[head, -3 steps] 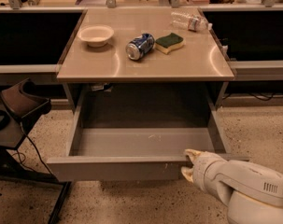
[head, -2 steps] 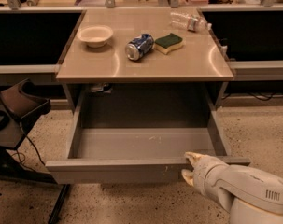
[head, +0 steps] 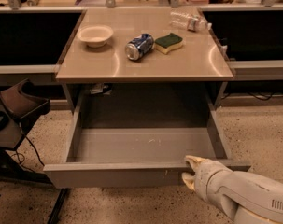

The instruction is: Open top drawer

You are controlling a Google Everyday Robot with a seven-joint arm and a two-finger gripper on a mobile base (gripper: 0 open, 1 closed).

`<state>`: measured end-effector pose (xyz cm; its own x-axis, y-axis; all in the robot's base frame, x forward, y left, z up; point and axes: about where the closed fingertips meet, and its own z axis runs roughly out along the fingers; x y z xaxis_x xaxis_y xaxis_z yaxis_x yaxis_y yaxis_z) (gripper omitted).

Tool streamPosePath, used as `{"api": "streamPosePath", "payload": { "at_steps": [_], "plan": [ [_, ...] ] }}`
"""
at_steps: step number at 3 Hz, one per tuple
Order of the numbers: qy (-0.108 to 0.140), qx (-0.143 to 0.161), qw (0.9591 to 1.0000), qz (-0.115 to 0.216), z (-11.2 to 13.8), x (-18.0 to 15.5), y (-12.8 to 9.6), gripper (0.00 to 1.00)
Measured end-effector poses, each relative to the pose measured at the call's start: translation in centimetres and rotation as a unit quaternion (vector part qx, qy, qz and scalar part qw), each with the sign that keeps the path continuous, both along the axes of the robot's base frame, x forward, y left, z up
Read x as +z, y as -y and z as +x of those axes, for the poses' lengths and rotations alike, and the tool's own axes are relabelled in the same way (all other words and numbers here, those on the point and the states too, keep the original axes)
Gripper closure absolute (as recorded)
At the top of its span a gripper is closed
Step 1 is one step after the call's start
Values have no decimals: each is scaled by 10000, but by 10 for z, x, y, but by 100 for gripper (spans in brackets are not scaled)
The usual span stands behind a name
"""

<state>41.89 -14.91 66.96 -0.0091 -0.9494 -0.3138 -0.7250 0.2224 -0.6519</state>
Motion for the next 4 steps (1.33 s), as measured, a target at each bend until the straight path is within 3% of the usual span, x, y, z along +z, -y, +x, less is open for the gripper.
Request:
{"api": "streamPosePath", "payload": {
  "at_steps": [1,2,4],
  "plan": [
    [54,175,9998,-97,-10,1,-5,100],
    [163,179,9997,-50,-29,7,3,100],
    [199,34,9998,26,-37,13,14,58]
  ]
}}
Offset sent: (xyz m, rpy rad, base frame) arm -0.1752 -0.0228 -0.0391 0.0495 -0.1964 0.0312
